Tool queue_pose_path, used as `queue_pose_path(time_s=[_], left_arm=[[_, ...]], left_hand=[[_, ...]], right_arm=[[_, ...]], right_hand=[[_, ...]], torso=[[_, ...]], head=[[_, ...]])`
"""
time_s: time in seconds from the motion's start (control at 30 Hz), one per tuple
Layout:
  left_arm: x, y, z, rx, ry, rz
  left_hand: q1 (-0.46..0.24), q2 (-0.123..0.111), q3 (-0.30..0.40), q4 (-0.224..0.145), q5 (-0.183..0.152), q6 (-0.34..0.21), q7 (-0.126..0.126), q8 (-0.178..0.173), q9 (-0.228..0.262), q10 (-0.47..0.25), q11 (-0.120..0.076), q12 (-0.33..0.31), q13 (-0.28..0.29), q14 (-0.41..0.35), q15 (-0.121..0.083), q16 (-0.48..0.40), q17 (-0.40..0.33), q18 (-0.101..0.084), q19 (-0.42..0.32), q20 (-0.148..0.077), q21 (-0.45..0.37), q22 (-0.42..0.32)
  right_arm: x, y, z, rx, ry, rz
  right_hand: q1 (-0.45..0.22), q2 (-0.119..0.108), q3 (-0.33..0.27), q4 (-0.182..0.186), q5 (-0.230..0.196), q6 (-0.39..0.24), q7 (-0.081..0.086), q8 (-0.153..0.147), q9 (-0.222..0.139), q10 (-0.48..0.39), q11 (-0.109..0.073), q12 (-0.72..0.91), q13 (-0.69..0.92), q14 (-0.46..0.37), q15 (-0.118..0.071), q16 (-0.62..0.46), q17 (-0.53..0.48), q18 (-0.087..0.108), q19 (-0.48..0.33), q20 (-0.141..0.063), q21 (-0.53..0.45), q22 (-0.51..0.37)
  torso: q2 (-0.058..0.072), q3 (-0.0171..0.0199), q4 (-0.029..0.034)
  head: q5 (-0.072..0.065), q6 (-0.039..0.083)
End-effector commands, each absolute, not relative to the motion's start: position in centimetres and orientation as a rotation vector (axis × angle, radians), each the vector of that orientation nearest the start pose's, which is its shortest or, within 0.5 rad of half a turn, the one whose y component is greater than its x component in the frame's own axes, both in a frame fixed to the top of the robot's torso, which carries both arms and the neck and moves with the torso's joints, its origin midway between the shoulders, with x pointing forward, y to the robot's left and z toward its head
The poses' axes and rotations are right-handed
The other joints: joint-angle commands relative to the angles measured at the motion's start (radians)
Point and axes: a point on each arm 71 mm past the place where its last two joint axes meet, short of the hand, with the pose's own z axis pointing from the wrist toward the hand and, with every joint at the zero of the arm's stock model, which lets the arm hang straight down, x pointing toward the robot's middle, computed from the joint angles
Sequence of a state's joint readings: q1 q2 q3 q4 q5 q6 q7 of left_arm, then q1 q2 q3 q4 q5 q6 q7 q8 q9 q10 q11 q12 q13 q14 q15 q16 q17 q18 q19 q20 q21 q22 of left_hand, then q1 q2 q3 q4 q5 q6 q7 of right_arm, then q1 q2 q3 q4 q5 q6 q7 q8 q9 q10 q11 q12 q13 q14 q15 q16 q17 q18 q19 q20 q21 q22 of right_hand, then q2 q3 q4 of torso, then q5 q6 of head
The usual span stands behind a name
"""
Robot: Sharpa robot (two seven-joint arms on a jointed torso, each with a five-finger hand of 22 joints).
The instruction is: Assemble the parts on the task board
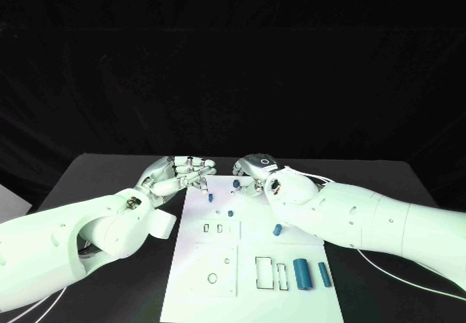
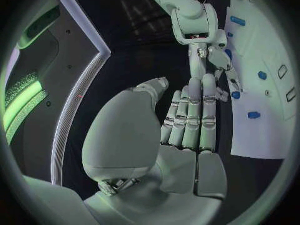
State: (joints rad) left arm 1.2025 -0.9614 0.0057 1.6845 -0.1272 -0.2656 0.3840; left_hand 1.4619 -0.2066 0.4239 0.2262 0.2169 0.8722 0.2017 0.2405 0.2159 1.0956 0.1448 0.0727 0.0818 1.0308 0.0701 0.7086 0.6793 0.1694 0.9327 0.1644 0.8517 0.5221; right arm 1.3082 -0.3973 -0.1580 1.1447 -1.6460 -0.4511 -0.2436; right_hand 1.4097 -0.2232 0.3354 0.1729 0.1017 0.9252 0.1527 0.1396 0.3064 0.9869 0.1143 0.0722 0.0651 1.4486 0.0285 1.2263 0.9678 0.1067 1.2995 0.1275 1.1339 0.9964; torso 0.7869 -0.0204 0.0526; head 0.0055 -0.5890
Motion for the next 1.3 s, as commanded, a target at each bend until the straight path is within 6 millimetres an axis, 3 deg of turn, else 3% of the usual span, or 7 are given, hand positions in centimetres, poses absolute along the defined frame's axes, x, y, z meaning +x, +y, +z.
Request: queue_pose_path(time_s=[0.03,0.1,0.47,0.63,0.77,0.93,1.3], left_arm=[[46.1,21.3,-14.4,-0.931,1.45,-1.652],[46.2,21.4,-14.4,-0.932,1.449,-1.65],[46.2,22.1,-14.4,-0.936,1.437,-1.634],[46.2,22.2,-14.4,-0.935,1.433,-1.632],[46.2,22.3,-14.4,-0.935,1.432,-1.631],[46.3,22.2,-14.4,-0.934,1.432,-1.634],[46.4,22.3,-14.5,-0.935,1.432,-1.631]], left_hand=[[0.003,0.007,0.005,-0.002,-0.005,-0.003,0.003,-0.004,0.001,-0.004,-0.001,0.002,0.001,-0.007,0.002,0.003,0.001,0.013,-0.006,0.001,0.005,0.001],[0.003,0.007,0.005,-0.002,-0.005,-0.003,0.003,-0.004,0.001,-0.004,-0.001,0.002,0.001,-0.007,0.002,0.003,0.001,0.013,-0.006,0.001,0.005,0.001],[0.003,0.007,0.005,-0.002,-0.005,-0.003,0.003,-0.004,0.001,-0.004,-0.001,0.002,0.001,-0.007,0.002,0.003,0.001,0.013,-0.006,0.001,0.005,0.001],[0.003,0.007,0.006,-0.003,-0.005,-0.003,0.003,-0.004,0.002,-0.004,-0.002,0.002,0.001,-0.008,0.002,0.005,0.001,0.013,-0.008,0.001,0.007,0.002],[0.003,0.007,0.006,-0.003,-0.005,-0.003,0.003,-0.004,0.002,-0.004,-0.002,0.002,0.001,-0.008,0.002,0.005,0.001,0.013,-0.008,0.001,0.007,0.002],[0.003,0.007,0.007,-0.003,-0.005,-0.003,0.002,-0.004,0.003,-0.003,-0.002,0.003,0.001,-0.008,0.002,0.005,0.002,0.014,-0.008,0.001,0.009,0.003],[0.004,0.008,0.008,-0.004,-0.005,-0.002,0.001,-0.003,0.003,-0.002,-0.002,0.004,0.002,-0.008,0.002,0.006,0.002,0.014,-0.009,0.001,0.01,0.004]], right_arm=[[54.0,-8.1,-16.8,-0.324,1.412,0.507],[53.7,-8.8,-16.7,-0.315,1.408,0.516],[52.5,-17.2,-14.0,-0.072,1.481,0.546],[52.8,-21.0,-13.7,0.061,1.567,0.538],[52.9,-22.6,-14.0,0.106,1.641,0.522],[53.0,-23.2,-14.3,0.119,1.686,0.503],[53.5,-21.8,-15.7,0.166,1.712,0.515]], right_hand=[[0.07,0.027,-0.155,0.063,0.005,-0.013,-0.012,-0.016,-0.003,-0.039,0.006,0.014,0.001,-0.007,0.001,-0.017,-0.031,0.016,-0.002,0.002,-0.036,-0.03],[0.115,0.029,-0.207,0.115,0.006,-0.013,-0.01,-0.021,-0.003,-0.045,0.006,0.027,0.001,-0.007,0.0,-0.02,-0.038,0.017,0.004,0.001,-0.047,-0.035],[0.131,0.054,-0.163,0.115,0.019,0.03,-0.008,-0.012,0.004,0.191,-0.041,0.147,0.039,0.033,-0.035,0.077,0.094,-0.014,0.086,-0.027,0.082,0.133],[0.123,0.011,-0.16,0.108,0.042,0.02,-0.029,-0.018,0.004,0.389,-0.08,0.323,0.172,0.051,-0.069,0.132,0.172,-0.031,0.122,-0.06,0.154,0.223],[0.095,0.024,-0.18,0.103,0.062,-0.026,-0.005,0.025,0.031,0.445,-0.055,1.314,1.26,0.078,-0.044,0.242,0.351,-0.055,0.165,-0.039,0.254,0.349],[0.074,0.034,-0.211,0.114,0.074,-0.073,0.006,0.07,0.049,0.541,-0.04,1.455,1.446,0.107,-0.03,0.317,0.521,-0.08,0.216,-0.027,0.349,0.467],[0.061,0.044,-0.221,0.114,0.088,-0.09,0.013,0.093,0.056,0.584,-0.033,1.499,1.506,0.115,-0.022,0.334,0.568,-0.099,0.255,-0.02,0.412,0.544]], torso=[[-0.001,0.0012,-0.0005],[-0.001,0.0012,-0.0015],[-0.007,0.007,-0.0227],[-0.01,0.0104,-0.0299],[-0.01,0.0143,-0.0313],[-0.01,0.0126,-0.0276],[-0.008,0.013,-0.0299]], head=[[0.002,0.0],[0.004,0.001],[0.01,0.014],[0.006,0.017],[0.007,0.015],[0.004,0.01],[0.008,0.004]])
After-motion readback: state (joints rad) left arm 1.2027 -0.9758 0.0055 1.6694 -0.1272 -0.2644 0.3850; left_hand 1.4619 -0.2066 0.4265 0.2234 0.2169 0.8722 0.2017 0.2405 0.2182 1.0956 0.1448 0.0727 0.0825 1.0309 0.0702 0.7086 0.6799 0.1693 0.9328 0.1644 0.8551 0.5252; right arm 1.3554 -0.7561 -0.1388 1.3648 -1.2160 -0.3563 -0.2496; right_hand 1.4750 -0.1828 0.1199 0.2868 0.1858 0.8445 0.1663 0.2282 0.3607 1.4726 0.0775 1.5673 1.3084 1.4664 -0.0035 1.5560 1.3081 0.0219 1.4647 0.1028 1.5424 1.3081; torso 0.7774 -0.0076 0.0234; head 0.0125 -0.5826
